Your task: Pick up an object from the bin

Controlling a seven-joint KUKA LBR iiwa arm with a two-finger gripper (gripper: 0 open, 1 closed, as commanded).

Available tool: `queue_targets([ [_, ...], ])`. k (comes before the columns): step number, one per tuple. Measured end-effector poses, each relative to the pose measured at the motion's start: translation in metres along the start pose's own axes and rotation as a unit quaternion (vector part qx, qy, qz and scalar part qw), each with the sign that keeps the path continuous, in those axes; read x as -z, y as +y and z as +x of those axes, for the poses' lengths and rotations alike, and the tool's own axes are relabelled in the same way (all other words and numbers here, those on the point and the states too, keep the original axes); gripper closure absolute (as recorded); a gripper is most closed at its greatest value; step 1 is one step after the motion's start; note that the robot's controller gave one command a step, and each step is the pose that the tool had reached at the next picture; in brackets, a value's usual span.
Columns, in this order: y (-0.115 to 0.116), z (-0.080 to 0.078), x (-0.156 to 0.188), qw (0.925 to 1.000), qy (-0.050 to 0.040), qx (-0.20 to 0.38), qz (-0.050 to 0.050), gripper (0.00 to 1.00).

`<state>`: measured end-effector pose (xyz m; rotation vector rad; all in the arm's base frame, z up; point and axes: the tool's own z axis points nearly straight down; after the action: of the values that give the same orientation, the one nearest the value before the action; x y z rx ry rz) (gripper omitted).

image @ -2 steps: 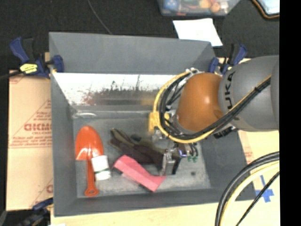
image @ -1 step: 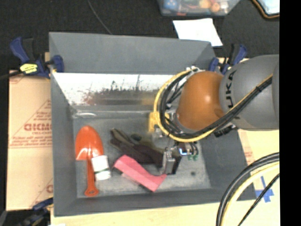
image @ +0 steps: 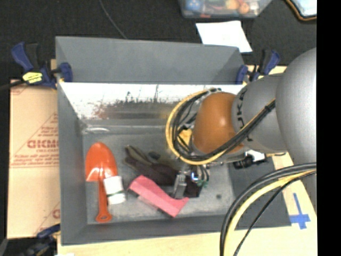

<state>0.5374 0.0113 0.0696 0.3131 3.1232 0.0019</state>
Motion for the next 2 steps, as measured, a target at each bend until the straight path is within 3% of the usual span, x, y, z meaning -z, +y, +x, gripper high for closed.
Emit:
queue_targets([
  [1, 0.0032, 0.0021, 0.0026, 0.9987, -0.0037, 0.05, 0.0, 0.0],
  [2, 0.0015, 0.0004, 0.0011, 0.9997, -0.0034, 0.024, -0.001, 0.0],
])
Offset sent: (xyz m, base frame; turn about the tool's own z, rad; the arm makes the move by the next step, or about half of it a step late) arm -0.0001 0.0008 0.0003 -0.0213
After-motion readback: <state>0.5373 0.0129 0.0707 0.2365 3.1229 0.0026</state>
